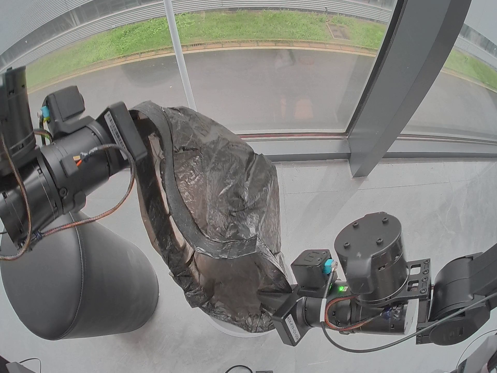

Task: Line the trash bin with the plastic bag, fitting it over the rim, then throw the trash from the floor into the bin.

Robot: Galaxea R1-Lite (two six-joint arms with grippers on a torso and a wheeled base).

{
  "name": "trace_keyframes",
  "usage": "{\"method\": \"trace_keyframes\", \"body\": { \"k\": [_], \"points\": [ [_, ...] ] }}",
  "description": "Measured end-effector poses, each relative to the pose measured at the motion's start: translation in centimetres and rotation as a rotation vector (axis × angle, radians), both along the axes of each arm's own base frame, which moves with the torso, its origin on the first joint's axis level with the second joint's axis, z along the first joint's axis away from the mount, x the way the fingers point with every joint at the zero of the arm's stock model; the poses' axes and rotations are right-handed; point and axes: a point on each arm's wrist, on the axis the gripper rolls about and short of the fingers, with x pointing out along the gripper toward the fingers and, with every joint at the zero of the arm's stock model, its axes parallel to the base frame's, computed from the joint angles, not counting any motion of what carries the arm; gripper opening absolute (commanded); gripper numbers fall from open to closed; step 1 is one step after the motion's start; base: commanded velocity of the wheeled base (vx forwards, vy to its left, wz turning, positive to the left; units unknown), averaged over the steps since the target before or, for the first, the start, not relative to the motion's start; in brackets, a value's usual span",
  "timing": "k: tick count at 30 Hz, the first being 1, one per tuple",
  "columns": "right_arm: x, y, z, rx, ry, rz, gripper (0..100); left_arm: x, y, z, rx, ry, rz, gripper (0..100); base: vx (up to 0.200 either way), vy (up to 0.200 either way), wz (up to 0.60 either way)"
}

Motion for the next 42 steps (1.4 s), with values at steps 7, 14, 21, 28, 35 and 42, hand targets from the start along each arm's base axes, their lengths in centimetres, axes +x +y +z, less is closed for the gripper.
{"method": "trace_keyframes", "body": {
  "k": [7, 14, 21, 28, 35, 42],
  "points": [
    [-0.8, -0.5, 0.6, 0.098, 0.210, 0.082, 0, 0.0, 0.4, -2.0, -0.002, 0.046, 0.006, 0, 0.000, 0.000, 0.00],
    [-1.1, -0.5, 0.0, 0.151, 0.369, 0.136, 0, -0.5, 0.8, -4.0, -0.024, 0.129, -0.012, 0, 0.000, 0.000, 0.00],
    [-1.1, 0.0, -1.3, 0.125, 0.426, 0.147, 0, -1.0, 1.2, -6.0, -0.004, 0.192, -0.011, 0, 0.000, 0.000, 0.00],
    [-1.3, 0.7, -2.8, 0.083, 0.465, 0.163, 0, -1.2, 1.2, -7.5, -0.020, 0.266, -0.022, 0, 0.000, 0.000, 0.00],
    [-1.4, 1.3, -4.2, 0.048, 0.490, 0.166, 0, -0.9, 1.0, -8.8, -0.014, 0.320, -0.028, 0, 0.000, 0.000, 0.00],
    [-1.1, 1.5, -5.3, 0.022, 0.507, 0.154, 0, -0.3, 0.5, -9.8, -0.009, 0.366, -0.021, 0, 0.000, 0.000, 0.00]
  ]
}}
